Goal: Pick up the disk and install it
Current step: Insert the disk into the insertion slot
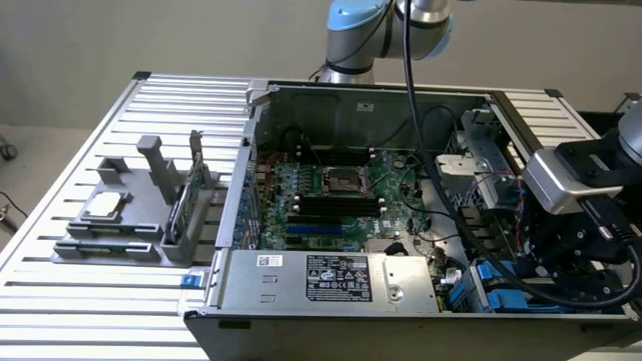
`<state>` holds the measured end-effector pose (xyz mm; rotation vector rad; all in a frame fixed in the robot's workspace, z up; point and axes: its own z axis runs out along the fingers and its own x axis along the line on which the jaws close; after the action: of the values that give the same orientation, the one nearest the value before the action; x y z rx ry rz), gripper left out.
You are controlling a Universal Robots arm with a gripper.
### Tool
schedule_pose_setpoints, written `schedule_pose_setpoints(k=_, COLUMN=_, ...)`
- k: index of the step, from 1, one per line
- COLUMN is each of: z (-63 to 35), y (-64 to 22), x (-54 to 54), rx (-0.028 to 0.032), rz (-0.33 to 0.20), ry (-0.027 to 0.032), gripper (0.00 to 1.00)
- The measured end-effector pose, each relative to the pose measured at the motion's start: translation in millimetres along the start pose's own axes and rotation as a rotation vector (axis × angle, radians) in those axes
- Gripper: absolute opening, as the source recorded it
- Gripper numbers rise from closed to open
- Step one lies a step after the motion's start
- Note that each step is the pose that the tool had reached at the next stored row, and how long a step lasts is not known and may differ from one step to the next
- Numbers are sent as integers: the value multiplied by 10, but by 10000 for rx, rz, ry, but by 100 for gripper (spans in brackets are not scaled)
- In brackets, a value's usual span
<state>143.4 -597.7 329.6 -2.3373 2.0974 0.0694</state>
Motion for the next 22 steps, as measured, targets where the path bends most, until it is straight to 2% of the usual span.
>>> schedule_pose_setpoints(k=7, z=20, y=-1, x=1, rx=4, rz=-14, ry=-35, gripper=11)
schedule_pose_setpoints(k=8, z=1, y=0, x=0, rx=5, rz=-15, ry=-55, gripper=11)
schedule_pose_setpoints(k=10, z=-97, y=3, x=-3, rx=1, rz=-16, ry=-27, gripper=11)
schedule_pose_setpoints(k=17, z=-405, y=12, x=-13, rx=1, rz=-17, ry=-29, gripper=11)
schedule_pose_setpoints(k=22, z=-410, y=12, x=-13, rx=1, rz=-19, ry=-29, gripper=11)
